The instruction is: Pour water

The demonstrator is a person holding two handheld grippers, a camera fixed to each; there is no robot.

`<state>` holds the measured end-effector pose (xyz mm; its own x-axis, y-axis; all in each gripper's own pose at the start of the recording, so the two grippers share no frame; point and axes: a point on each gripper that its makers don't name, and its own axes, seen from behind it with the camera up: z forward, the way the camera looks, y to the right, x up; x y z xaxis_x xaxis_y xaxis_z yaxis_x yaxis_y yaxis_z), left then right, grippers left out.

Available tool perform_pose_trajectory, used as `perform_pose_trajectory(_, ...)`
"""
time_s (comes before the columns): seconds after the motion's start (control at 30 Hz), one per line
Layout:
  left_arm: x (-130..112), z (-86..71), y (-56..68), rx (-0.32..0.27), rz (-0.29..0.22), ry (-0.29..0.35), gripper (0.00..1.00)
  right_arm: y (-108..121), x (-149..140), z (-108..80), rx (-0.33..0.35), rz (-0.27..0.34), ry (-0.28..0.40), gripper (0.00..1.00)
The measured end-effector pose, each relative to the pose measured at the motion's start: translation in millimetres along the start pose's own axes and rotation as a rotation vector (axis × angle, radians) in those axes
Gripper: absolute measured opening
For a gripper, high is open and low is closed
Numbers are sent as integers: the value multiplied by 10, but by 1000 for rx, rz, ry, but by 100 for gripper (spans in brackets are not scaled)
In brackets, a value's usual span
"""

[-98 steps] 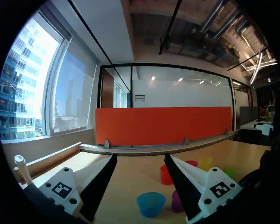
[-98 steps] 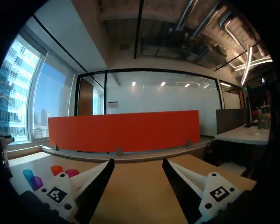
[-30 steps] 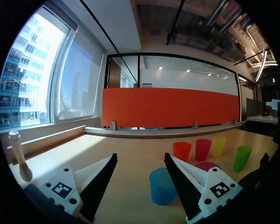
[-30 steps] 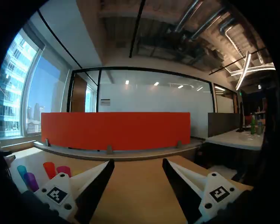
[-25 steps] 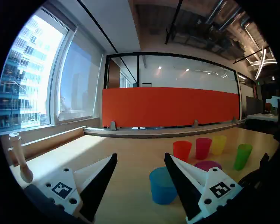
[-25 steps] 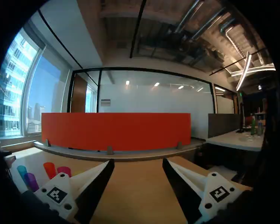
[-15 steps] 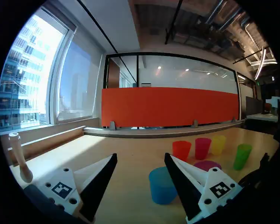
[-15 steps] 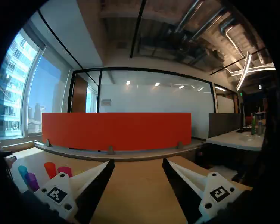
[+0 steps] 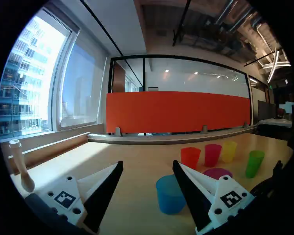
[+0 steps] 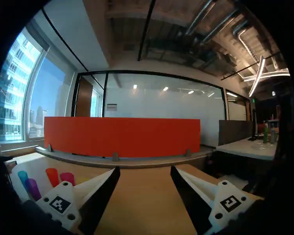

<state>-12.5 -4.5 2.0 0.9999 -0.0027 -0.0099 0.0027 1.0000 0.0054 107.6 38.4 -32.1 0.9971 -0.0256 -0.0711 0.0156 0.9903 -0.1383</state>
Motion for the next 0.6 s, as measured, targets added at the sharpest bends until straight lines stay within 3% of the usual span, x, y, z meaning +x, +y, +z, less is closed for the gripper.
perform_pose_trajectory(0.3,2,-1,2,0,1,0,94,-7,-106,-78,18,-40,5,99)
perform_pose_trajectory(0.6,1,6,-5,0,1,0,94,-81,-181,-32,53,-61,15,99)
